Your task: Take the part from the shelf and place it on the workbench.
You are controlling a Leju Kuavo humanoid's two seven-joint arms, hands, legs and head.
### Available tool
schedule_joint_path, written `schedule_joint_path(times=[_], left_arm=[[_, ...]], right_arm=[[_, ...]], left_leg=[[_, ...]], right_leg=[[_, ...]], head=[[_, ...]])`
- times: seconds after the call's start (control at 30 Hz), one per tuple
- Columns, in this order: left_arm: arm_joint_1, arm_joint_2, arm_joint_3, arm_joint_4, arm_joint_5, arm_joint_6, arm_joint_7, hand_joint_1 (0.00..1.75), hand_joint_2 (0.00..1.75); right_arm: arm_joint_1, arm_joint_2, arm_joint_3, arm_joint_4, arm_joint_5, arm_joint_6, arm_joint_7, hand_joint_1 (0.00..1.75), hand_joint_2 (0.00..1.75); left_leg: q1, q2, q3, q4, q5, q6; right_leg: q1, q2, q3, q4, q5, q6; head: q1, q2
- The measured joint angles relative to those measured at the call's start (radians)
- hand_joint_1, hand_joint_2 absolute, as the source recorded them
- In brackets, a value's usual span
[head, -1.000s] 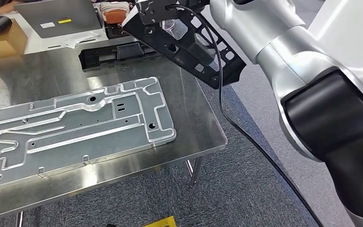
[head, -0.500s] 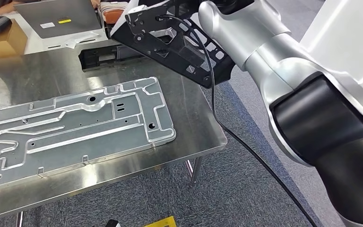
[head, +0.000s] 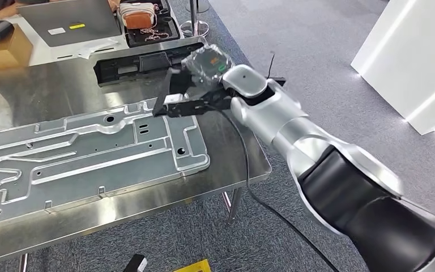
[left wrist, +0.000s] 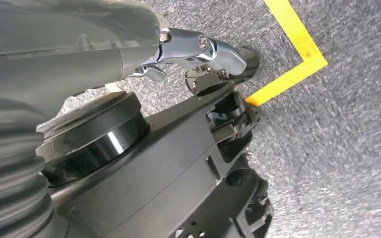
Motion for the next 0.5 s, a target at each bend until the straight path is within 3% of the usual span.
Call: schedule_joint_path(times=[0.5], left_arm=[[0.003,0.000,0.003,0.000,0.011,0.004,-0.034,0.00,1.75]], right_arm=[[0.137,0.017,-0.081,0.013,0.044,0.011,-0.017,1.75,1.75]], left_leg=[[0.000,0.000,0.000,0.000,-0.001,-0.001]], right_leg=[[0.000,0.000,-0.001,0.002,-0.001,-0.001]], head=[[0.000,0.000]])
